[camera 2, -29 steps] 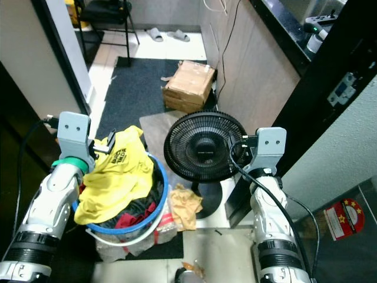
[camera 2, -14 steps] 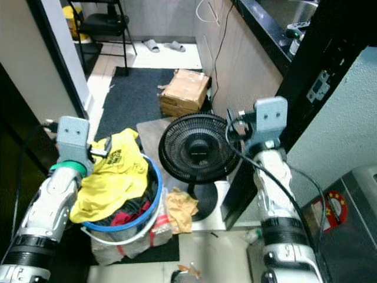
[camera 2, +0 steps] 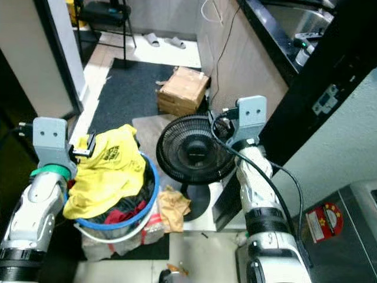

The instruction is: Clothes washing

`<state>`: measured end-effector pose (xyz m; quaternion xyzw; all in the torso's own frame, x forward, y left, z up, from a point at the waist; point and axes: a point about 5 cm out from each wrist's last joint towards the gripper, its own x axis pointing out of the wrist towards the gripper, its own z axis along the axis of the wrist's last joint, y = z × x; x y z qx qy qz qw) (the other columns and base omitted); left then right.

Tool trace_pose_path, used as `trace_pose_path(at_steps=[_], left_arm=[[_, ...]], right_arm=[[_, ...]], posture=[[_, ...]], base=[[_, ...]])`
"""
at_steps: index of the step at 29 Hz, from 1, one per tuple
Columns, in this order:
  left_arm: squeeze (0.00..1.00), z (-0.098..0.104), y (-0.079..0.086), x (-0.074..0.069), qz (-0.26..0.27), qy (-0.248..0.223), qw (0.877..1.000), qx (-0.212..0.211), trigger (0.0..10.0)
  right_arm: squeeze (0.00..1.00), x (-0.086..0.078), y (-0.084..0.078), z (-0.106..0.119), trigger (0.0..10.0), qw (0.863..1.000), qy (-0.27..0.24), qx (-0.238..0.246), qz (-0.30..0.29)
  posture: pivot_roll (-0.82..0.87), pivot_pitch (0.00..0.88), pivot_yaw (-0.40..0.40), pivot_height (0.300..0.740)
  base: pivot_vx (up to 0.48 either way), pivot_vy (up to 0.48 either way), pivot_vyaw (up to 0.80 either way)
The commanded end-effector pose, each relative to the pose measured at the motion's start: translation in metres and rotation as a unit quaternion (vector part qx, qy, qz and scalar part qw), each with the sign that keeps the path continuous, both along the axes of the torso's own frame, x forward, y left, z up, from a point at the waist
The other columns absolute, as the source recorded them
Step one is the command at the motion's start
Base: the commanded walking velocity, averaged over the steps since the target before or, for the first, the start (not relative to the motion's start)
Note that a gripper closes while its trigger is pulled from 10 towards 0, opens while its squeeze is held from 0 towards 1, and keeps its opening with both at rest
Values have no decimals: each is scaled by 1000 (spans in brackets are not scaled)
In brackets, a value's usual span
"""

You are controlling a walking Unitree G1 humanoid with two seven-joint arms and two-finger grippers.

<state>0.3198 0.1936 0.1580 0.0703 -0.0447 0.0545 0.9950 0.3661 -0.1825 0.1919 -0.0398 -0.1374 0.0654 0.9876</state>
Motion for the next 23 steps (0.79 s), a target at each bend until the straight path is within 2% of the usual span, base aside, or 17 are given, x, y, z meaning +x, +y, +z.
trace_pose_path(at_steps=[1, 5, 9, 10, 11, 15, 16, 19, 20, 23], left_arm=[[0, -5, 0, -1, 5, 7, 1000, 12, 10000], [0, -15, 4, -7, 9, 21, 999, 30, 10000], [0, -21, 4, -10, 0, 36, 998, 47, 10000], [0, -20, 1, -8, -10, 37, 998, 51, 10000], [0, -16, -3, -4, -30, 34, 997, 61, 10000], [0, -12, -7, 1, -51, 30, 996, 72, 10000], [0, -7, -9, 5, -62, 25, 995, 76, 10000], [0, -2, -9, 9, -68, 20, 994, 81, 10000], [0, 2, -8, 11, -75, 19, 993, 86, 10000], [0, 5, -5, 12, -86, 22, 991, 98, 10000]], right_arm=[[0, -1, -3, -8, 10000, 1000, 15, 6, -1], [0, -2, 1, -13, 10000, 1000, 21, 10, 0], [0, -3, 2, -18, 10000, 999, 20, 21, -16], [0, -5, 0, -22, 10000, 999, 20, 24, -29], [0, -9, -5, -27, 10000, 998, 22, 29, -46], [0, -14, -11, -33, 10000, 997, 25, 34, -63], [0, -19, -14, -41, 10000, 996, 30, 35, -75], [0, -24, -16, -49, 10000, 995, 37, 40, -83], [0, -27, -16, -57, 10000, 994, 44, 42, -90], [0, -31, -13, -63, 10000, 992, 45, 54, -103]], posture=[[41, 70, -94, 740], [42, 70, -88, 740], [18, 66, -37, 740], [18, 66, -37, 740], [11, 57, 11, 740], [11, 57, 11, 740], [10, 51, 57, 740], [28, 44, 77, 740], [29, 37, 115, 740], [26, 28, 148, 740]], base=[[0, 0, 0], [0, 0, 0], [0, 0, 0], [0, 0, 0], [0, 0, 0], [0, 0, 0], [0, 0, 0], [0, 0, 0], [0, 0, 0], [0, 0, 0]])
